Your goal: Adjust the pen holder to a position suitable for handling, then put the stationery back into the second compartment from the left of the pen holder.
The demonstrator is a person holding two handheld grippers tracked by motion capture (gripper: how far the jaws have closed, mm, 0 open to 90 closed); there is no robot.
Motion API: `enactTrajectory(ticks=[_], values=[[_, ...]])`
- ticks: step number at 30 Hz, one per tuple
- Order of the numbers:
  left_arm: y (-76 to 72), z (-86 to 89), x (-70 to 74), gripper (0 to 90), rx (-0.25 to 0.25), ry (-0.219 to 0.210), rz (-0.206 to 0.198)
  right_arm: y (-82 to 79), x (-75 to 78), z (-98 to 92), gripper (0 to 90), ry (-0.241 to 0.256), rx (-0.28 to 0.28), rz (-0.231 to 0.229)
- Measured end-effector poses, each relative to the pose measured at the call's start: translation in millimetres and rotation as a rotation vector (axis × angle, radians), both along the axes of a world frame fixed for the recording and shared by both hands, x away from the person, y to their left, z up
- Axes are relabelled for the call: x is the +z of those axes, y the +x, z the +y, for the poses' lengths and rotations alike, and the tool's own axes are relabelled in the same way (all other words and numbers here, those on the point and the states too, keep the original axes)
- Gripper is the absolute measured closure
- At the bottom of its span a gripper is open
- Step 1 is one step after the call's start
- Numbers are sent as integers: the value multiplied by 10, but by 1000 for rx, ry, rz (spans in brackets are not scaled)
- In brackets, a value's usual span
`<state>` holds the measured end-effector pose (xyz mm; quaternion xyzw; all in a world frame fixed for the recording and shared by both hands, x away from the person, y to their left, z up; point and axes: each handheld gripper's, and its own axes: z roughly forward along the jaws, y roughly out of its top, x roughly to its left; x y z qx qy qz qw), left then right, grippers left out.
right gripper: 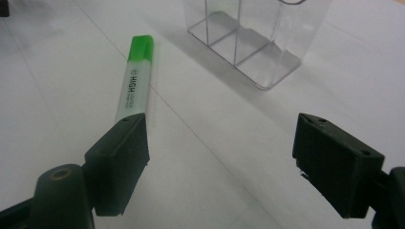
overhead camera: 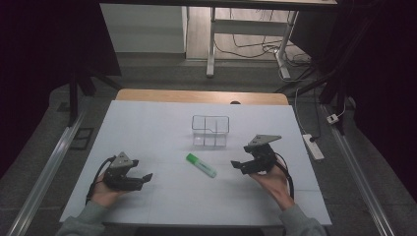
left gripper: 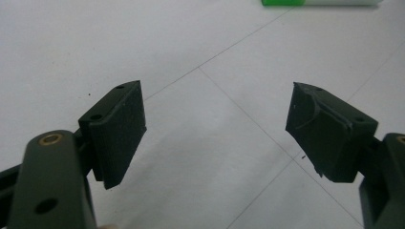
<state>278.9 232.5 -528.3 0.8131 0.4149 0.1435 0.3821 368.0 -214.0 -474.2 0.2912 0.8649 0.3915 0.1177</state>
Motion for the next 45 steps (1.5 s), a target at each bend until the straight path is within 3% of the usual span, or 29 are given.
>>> enactTrajectory(ticks=[5,14,27,45], values=[[0,1,4,209,-8,-7,-3,21,23,142,198,-20,22,3],[-4,8,6,211,-10,-1,-8,20,96,374,200,-9,57,-18],[3,9,15,209,-3,0,-8,67,160,575,204,-14,90,-15],[-3,-1,5,207,-14,10,-7,159,175,899,206,-35,136,13]])
